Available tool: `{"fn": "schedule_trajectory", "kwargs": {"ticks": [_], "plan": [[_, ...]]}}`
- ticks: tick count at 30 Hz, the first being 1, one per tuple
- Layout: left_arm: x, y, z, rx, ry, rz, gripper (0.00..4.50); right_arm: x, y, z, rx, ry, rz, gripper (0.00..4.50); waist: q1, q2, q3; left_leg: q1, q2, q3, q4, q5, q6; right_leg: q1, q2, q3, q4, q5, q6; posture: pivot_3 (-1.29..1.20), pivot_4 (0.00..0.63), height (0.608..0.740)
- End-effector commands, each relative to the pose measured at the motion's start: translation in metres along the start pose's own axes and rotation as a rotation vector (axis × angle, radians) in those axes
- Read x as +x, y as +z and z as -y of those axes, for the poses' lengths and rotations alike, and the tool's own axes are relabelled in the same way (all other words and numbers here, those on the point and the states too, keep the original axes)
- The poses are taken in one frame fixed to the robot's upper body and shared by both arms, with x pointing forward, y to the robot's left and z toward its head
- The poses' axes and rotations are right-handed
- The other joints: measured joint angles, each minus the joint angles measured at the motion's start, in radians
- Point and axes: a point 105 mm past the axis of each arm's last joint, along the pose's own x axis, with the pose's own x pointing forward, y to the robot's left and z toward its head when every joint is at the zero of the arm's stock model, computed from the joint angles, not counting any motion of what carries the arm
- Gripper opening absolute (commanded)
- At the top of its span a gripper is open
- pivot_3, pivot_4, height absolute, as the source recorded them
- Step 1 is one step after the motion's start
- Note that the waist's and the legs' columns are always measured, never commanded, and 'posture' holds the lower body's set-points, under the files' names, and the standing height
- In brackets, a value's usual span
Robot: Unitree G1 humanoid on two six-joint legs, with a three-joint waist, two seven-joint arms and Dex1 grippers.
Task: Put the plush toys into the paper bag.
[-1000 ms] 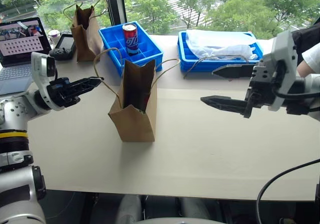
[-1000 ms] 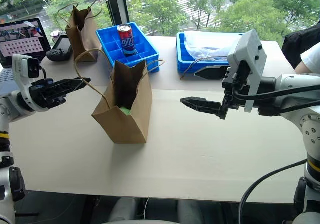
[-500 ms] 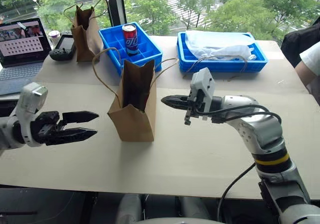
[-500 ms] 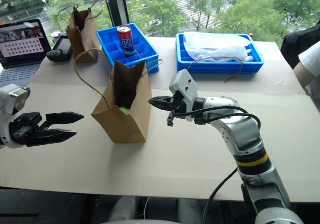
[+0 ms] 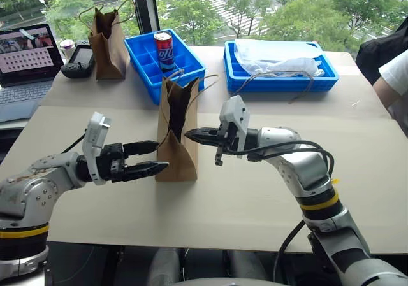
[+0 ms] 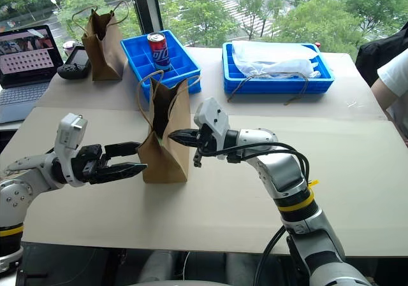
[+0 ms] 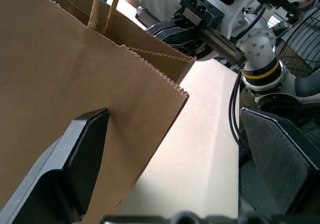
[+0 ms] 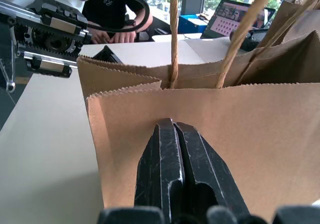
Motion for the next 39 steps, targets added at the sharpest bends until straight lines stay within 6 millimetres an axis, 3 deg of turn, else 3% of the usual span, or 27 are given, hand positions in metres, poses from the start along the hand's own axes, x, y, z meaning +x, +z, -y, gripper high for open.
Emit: {"fn": "schedule_trajectory", "kwargs": {"ticks": [1, 4, 10, 18, 29, 39], "plan": [[0.001, 0.004, 0.006, 0.016, -0.009, -0.007, 4.50, 0.002, 0.010, -0.011, -0.017, 0.048, 0.053, 0.02, 0.000, 0.000, 0.000, 0.001, 0.000, 0.000, 0.000, 0.000, 0.000, 0.000, 0.000, 0.000, 0.000, 0.000, 0.000, 0.00, 0.150, 0.724], [0.002, 0.006, 0.002, 0.015, 0.013, 0.002, 4.50, 0.004, 0.009, -0.015, -0.005, 0.059, 0.059, 0.02, 0.001, 0.000, 0.000, 0.003, 0.000, 0.000, 0.000, 0.000, 0.000, 0.001, 0.000, 0.000, 0.000, 0.000, 0.000, 0.00, 0.150, 0.724], [0.024, 0.010, -0.017, 0.051, 0.130, 0.047, 4.50, 0.014, 0.001, -0.020, 0.019, 0.081, 0.055, 0.02, 0.005, 0.000, 0.000, 0.004, -0.001, 0.000, 0.000, 0.002, -0.003, 0.002, 0.000, 0.000, 0.000, 0.000, 0.000, 0.00, 0.150, 0.724], [0.042, 0.014, -0.010, 0.074, 0.135, 0.061, 4.50, 0.019, -0.003, -0.021, 0.030, 0.088, 0.052, 0.02, 0.003, 0.000, 0.000, 0.004, -0.001, 0.000, 0.000, 0.002, -0.003, 0.002, 0.000, 0.000, 0.000, 0.000, -0.001, 0.00, 0.150, 0.724], [0.041, -0.003, -0.012, 0.143, 0.113, -0.057, 4.50, 0.030, 0.001, -0.011, 0.016, 0.032, 0.075, 0.02, 0.002, 0.000, 0.000, 0.004, 0.000, 0.000, -0.001, 0.002, -0.003, 0.002, 0.000, 0.000, 0.000, 0.000, -0.001, 0.00, 0.150, 0.724], [0.030, -0.002, -0.030, 0.148, 0.224, -0.016, 4.50, 0.012, -0.022, -0.002, -0.003, -0.039, -0.036, 0.02, 0.003, 0.000, 0.000, 0.004, -0.001, 0.001, -0.001, 0.002, -0.003, 0.002, -0.001, 0.000, -0.001, 0.000, -0.001, 0.00, 0.150, 0.724]]}}
